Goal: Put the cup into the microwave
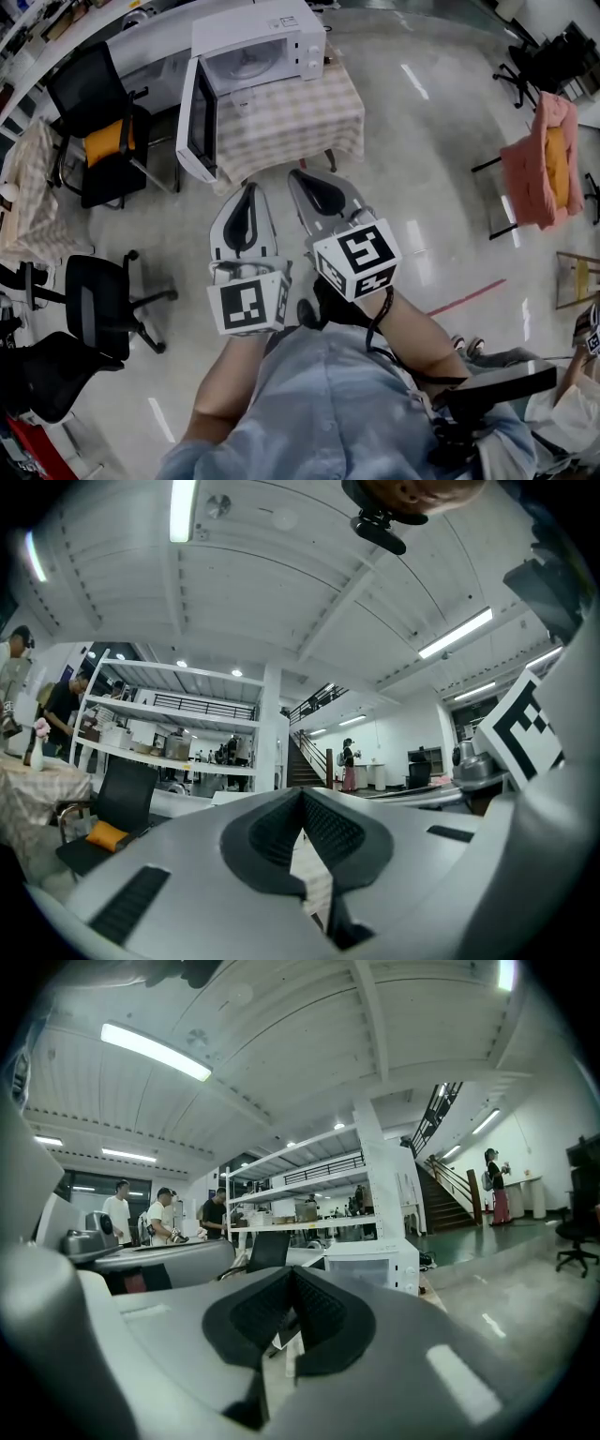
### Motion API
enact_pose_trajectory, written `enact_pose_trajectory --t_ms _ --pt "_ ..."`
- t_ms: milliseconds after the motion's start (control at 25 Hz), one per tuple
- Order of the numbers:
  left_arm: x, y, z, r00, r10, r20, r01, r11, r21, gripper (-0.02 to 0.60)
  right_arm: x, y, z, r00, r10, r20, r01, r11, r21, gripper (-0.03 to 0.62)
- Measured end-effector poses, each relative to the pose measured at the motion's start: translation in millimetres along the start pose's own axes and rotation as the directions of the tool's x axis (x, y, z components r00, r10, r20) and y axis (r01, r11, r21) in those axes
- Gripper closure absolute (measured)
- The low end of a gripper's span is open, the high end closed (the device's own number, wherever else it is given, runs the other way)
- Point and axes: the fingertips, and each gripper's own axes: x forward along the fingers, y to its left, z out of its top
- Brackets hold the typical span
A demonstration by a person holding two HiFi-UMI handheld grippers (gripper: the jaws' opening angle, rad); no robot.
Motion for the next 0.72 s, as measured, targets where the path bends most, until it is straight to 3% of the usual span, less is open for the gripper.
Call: enact_pose_trajectory --t_ms 720 --pt "155.6 21.0 -14.4 0.999 0.028 -0.043 -0.026 0.999 0.048 0.575 111.9 -107.9 11.8 0.999 0.052 -0.002 -0.052 0.998 0.045 0.592"
